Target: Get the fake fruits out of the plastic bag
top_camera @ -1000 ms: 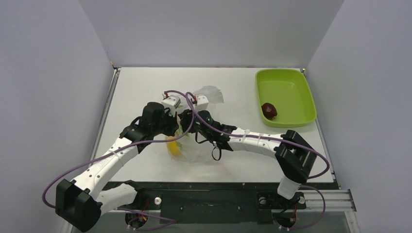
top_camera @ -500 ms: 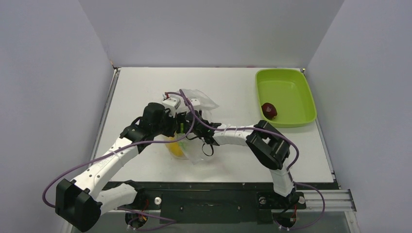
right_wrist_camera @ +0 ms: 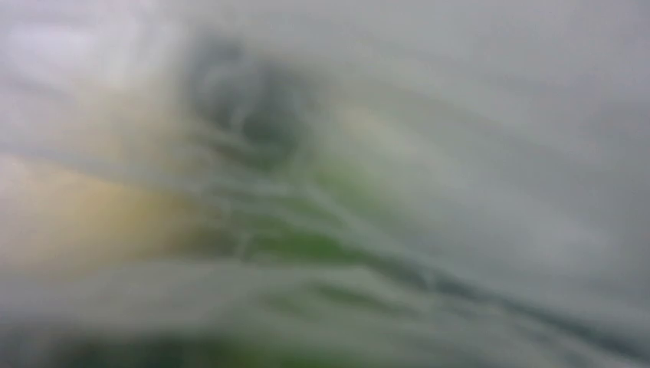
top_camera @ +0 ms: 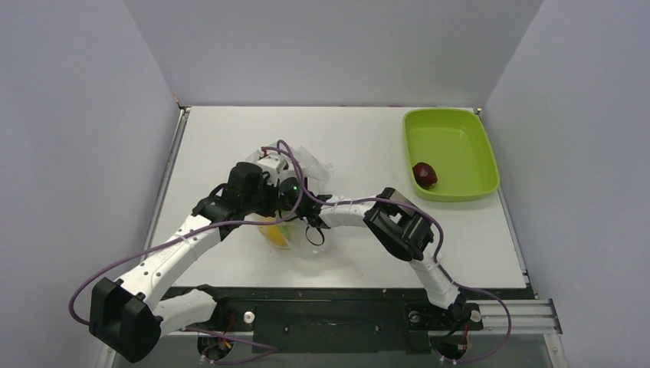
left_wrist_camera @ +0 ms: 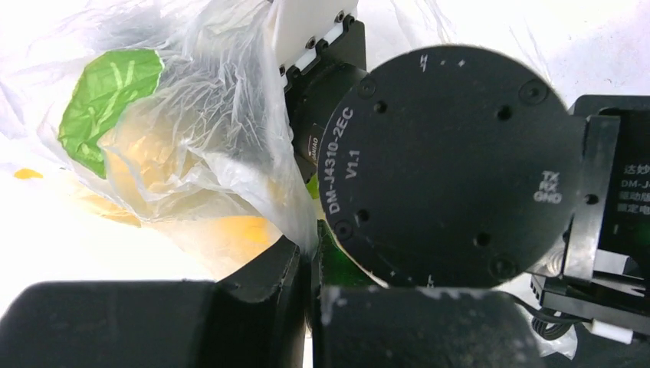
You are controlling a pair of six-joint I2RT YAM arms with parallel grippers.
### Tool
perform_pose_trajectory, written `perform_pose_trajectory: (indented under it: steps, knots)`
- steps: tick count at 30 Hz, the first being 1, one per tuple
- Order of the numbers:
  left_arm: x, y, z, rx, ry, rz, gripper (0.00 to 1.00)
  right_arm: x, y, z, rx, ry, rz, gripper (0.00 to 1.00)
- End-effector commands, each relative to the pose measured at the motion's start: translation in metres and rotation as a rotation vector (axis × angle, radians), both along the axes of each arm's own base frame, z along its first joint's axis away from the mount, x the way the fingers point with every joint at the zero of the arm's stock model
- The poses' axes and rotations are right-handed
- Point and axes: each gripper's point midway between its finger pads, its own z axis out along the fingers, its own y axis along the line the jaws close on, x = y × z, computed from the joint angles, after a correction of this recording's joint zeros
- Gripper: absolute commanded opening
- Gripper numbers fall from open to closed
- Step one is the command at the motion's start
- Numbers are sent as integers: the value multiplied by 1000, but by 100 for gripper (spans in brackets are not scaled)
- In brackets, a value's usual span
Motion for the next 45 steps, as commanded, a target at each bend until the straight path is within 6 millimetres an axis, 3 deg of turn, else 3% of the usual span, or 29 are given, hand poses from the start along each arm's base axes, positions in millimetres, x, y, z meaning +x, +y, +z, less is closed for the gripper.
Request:
perform_pose_trajectory:
  steps: [1, 5, 8, 15, 22, 31, 40, 45]
  knots:
    - [9, -10, 25, -38, -75, -25, 0, 1, -34, -38, -170, 23, -96, 44]
    - [11, -7, 22, -24, -73, -7, 0, 5, -47, -21, -143, 11, -111, 12]
    - [12, -6, 18, -10, -56, -1, 0, 4, -49, -2, -105, 2, -86, 1]
    - [19, 7, 8, 57, -34, 63, 0, -10, -61, 62, -8, -69, -52, 0]
    - [19, 6, 5, 61, -28, 61, 0, -26, -81, 97, 46, -114, -47, 0]
    - [17, 2, 0, 56, -5, 37, 0, -51, -69, 154, 170, -192, 74, 0]
    - [16, -2, -3, 54, 13, 19, 0, -68, -80, 216, 300, -250, 90, 0]
    - [16, 0, -2, 54, 6, 26, 0, -76, -93, 237, 368, -257, 98, 0]
